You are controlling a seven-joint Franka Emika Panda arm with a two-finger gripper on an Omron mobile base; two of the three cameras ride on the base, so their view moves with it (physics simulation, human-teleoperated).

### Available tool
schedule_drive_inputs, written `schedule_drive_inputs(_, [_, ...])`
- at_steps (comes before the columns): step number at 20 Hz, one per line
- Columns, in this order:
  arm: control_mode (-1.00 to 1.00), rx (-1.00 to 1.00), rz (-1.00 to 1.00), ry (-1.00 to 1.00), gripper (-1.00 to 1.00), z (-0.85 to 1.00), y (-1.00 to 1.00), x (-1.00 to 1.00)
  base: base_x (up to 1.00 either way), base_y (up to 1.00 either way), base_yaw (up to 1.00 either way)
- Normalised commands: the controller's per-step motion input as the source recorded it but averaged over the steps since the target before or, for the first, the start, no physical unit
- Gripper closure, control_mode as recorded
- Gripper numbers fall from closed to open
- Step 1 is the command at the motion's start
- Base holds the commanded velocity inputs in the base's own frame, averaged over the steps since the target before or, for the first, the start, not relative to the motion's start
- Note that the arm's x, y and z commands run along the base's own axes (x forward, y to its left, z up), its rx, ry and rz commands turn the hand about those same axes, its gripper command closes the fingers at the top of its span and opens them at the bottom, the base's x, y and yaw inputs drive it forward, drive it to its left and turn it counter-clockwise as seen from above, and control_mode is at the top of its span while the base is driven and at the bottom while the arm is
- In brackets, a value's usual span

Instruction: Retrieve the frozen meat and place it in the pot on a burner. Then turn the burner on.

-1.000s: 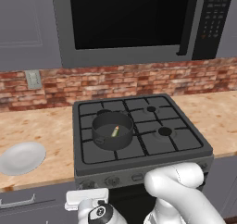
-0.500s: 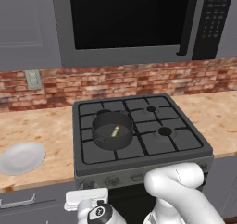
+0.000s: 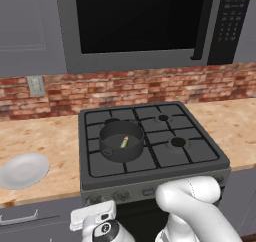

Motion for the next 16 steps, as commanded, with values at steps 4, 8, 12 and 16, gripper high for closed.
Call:
schedule_drive_inputs(4, [-1.00,-0.41,0.00,0.06,1.00,-0.24,0.00,0.00,0.00,0.00,0.00])
schedule_drive_inputs(8, [-1.00,-0.43,0.00,0.05,1.00,-0.31,0.00,0.00,0.00,0.00,0.00])
schedule_drive_inputs(12, [-1.00,-0.45,0.00,0.06,1.00,-0.35,0.00,0.00,0.00,0.00,0.00])
schedule_drive_inputs(16, [-1.00,-0.43,0.00,0.07,1.00,-0.39,0.00,0.00,0.00,0.00,0.00])
